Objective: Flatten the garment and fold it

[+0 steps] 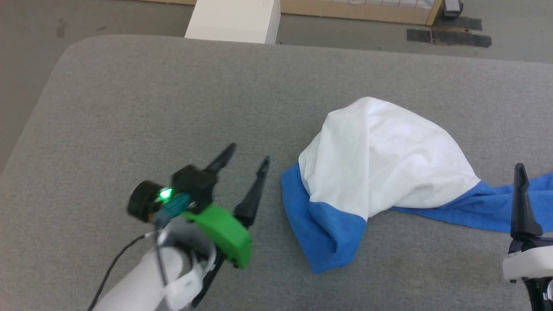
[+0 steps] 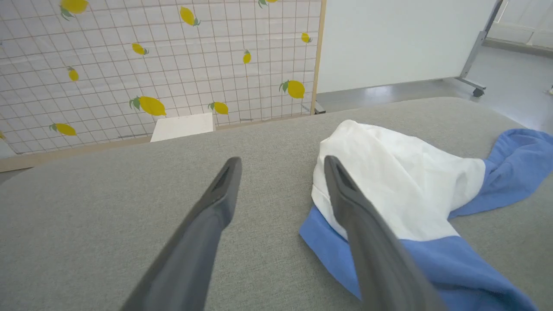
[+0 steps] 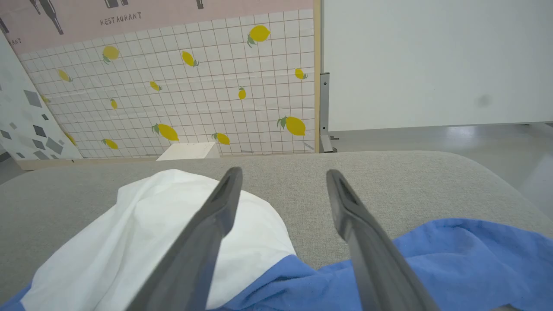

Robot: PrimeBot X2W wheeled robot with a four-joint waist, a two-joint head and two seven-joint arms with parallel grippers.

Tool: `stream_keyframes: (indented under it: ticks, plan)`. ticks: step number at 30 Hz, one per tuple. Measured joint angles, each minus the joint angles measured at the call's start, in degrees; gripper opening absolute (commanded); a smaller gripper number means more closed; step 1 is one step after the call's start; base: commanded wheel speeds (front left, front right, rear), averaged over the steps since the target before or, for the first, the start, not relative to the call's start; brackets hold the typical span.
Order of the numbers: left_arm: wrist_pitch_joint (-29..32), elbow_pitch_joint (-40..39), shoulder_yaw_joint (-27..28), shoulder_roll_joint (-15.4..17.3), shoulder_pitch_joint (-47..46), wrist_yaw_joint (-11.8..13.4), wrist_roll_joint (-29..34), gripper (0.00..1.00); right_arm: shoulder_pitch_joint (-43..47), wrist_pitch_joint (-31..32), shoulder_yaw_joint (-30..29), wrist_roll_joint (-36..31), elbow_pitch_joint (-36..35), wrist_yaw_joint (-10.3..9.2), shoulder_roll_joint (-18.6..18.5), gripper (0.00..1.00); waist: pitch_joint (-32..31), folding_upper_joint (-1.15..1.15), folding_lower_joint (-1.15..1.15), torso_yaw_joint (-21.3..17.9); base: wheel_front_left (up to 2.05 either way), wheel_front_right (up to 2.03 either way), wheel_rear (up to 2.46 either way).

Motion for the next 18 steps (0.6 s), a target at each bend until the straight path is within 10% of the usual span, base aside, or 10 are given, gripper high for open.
stream_keyframes:
  ticks: [18]
  plan:
    - [13.22, 21.86, -9.14, -5.52, -10.15, -8.06, -1.78, 1.00, -1.35, 0.65, -0.19, -0.22, -1.51, 0.00, -0.01, 1.00, 6.88, 0.00, 0.00, -5.13, 0.00, 0.00, 0.00]
